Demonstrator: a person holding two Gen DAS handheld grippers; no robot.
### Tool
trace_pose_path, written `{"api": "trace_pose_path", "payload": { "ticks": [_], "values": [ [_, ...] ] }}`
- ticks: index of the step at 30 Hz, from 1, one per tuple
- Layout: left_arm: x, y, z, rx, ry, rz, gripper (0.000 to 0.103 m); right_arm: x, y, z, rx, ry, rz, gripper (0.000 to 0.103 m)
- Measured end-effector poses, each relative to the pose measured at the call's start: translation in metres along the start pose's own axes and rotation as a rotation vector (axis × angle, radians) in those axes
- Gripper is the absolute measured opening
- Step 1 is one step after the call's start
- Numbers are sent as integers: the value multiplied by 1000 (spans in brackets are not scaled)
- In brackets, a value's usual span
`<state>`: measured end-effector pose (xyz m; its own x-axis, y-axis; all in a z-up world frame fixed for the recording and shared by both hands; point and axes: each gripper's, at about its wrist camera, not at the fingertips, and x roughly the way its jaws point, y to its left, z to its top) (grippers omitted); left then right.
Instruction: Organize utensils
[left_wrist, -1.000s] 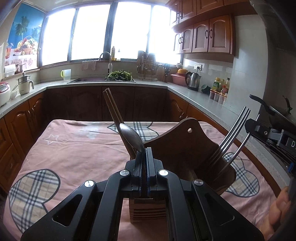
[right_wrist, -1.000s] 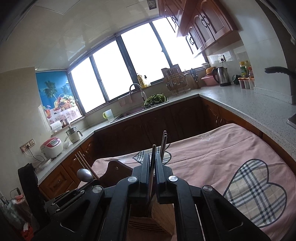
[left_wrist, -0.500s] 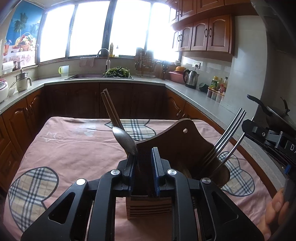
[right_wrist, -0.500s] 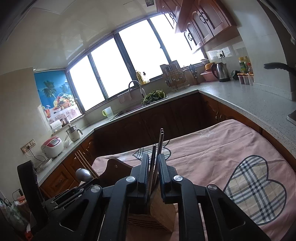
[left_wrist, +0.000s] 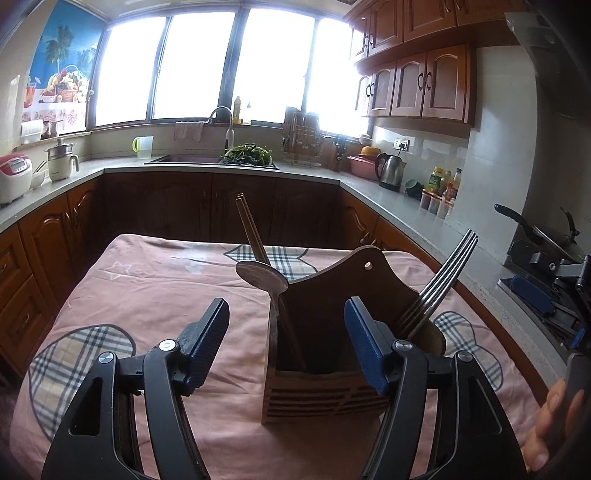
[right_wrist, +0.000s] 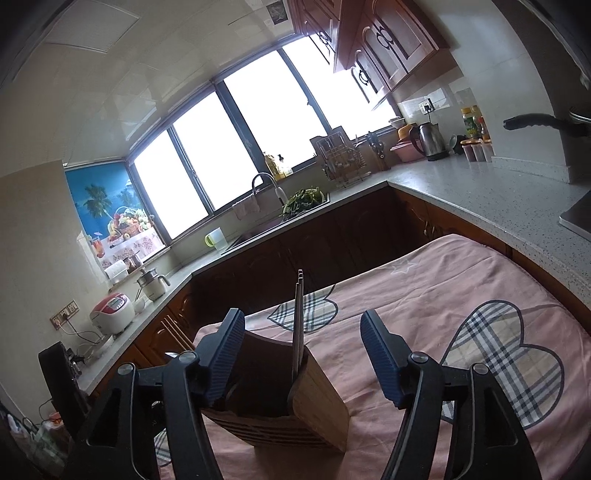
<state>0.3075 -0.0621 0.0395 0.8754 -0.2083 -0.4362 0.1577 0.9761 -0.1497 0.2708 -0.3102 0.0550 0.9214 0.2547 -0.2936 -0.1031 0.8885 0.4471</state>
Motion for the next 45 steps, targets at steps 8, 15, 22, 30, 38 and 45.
{"api": "trace_pose_path", "payload": {
  "ticks": [8, 15, 22, 30, 38, 45],
  "values": [
    [-38, 18, -19, -61, 24, 19, 99, -26, 1, -10, 24, -7, 45, 99],
    [-81, 36, -45, -107, 60, 44, 103, -53, 4, -32, 37, 26, 75, 102],
    [-119, 42, -61, -121, 80, 82, 103, -89, 10, -54, 39, 44, 83, 102],
    [-159, 49, -85, -128, 84, 121, 103, -124, 20, -82, -3, 51, 84, 103],
    [-178, 48, -116, -114, 97, 150, 103, -143, 28, -122, -105, 84, 51, 103],
    [-202, 33, -131, -64, 64, 110, 103, -163, 35, -138, -158, 86, 44, 103]
  ]
}}
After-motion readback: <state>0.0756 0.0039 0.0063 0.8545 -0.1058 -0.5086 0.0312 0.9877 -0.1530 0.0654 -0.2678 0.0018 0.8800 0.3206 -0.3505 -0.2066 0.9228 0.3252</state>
